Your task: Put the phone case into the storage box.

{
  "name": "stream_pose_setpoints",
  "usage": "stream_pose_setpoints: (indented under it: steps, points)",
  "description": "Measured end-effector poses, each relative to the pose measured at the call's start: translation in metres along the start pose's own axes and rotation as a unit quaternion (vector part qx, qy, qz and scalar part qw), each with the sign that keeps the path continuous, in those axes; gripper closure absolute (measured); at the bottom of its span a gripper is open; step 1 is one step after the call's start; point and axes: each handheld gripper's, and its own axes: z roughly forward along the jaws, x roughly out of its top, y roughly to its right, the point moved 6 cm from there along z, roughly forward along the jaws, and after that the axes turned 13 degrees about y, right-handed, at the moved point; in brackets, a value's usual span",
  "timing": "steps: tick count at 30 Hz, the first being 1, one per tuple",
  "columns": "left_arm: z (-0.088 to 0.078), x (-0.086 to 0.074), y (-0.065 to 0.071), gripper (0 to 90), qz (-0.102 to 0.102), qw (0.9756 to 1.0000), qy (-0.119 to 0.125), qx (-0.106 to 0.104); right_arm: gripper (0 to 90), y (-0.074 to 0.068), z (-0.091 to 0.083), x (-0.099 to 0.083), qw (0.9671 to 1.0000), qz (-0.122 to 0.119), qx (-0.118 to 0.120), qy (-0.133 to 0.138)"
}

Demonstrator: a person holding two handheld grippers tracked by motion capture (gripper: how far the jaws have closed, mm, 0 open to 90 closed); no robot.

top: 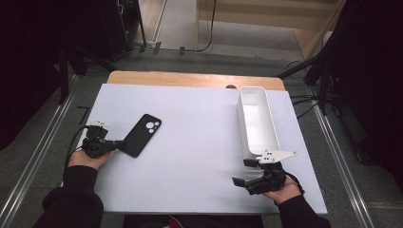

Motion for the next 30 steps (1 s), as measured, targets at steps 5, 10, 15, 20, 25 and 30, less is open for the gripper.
stream_pose_setpoints:
  steps: [5, 10, 15, 20, 25, 30]
  points:
    - [-0.003, 0.004, 0.007, 82.2, -0.009, 0.9994, 0.018, -0.029, 11.6, 0.0, 0.0, 0.0, 1.0, 0.002, 0.0, 0.001]
    - [-0.009, 0.01, 0.021, 71.4, -0.015, 0.9968, 0.032, -0.072, 11.7, 0.001, 0.0, 0.0, 1.0, 0.003, -0.002, 0.001]
    - [-0.009, 0.011, 0.037, 51.3, 0.005, 0.9946, 0.038, -0.097, 11.6, 0.001, 0.0, 0.001, 1.0, 0.003, -0.002, 0.001]
    - [-0.009, 0.011, 0.051, 40.6, 0.013, 0.9928, 0.042, -0.111, 11.7, 0.001, 0.0, 0.0, 1.0, 0.003, -0.002, 0.001]
    - [-0.012, 0.011, 0.065, 30.4, 0.02, 0.99, 0.051, -0.13, 11.7, 0.002, 0.0, 0.001, 1.0, 0.002, -0.005, 0.003]
    - [-0.014, 0.008, 0.077, 24.8, 0.038, 0.9877, 0.056, -0.141, 11.7, 0.001, -0.001, 0.001, 1.0, 0.003, -0.006, 0.001]
